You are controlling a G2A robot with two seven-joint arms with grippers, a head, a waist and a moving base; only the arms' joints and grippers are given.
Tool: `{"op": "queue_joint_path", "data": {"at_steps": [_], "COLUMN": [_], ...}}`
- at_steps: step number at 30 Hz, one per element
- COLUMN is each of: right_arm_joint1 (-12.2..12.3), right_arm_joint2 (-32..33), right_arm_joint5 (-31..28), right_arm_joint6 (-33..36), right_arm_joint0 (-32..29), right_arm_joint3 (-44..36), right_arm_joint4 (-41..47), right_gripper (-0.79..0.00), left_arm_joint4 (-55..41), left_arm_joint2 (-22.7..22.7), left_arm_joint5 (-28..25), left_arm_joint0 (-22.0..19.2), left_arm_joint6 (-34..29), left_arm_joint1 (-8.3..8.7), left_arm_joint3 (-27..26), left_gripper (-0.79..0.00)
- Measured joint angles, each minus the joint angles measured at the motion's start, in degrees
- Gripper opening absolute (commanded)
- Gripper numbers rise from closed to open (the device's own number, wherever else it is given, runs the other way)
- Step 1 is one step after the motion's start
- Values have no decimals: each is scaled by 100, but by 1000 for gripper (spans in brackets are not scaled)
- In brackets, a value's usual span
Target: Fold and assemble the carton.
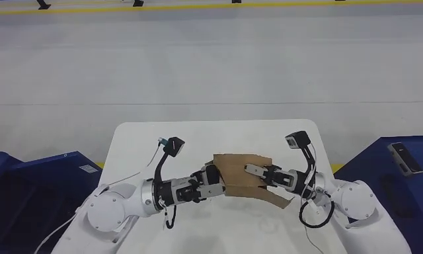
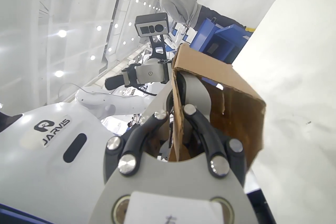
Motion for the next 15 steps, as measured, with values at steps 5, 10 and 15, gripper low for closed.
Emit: {"op": "queue_joint_path", "data": {"at_steps": [5, 10, 15], "right_arm_joint1": [-5, -2, -2], "right_arm_joint2": [-31, -22, 26], "right_arm_joint5": [-151, -171, -245], "right_arm_joint6": [-134, -147, -215], "right_arm_joint0": [-49, -58, -65], "right_arm_joint3": [-79, -118, -122], "right_arm_joint4": [-129, -117, -14], "right_gripper": [-785, -785, -785], "left_arm_joint4": [-27, -31, -70], "left_arm_joint2": [-43, -77, -57], "left_arm_joint5": [29, 60, 65], "left_arm_joint0": [-3, -13, -18], "left_arm_joint6": [9, 10, -15], "left_arm_joint1": [2, 4, 0], "left_arm_joint3": [-2, 52, 72], "left_gripper": [0, 0, 0]}}
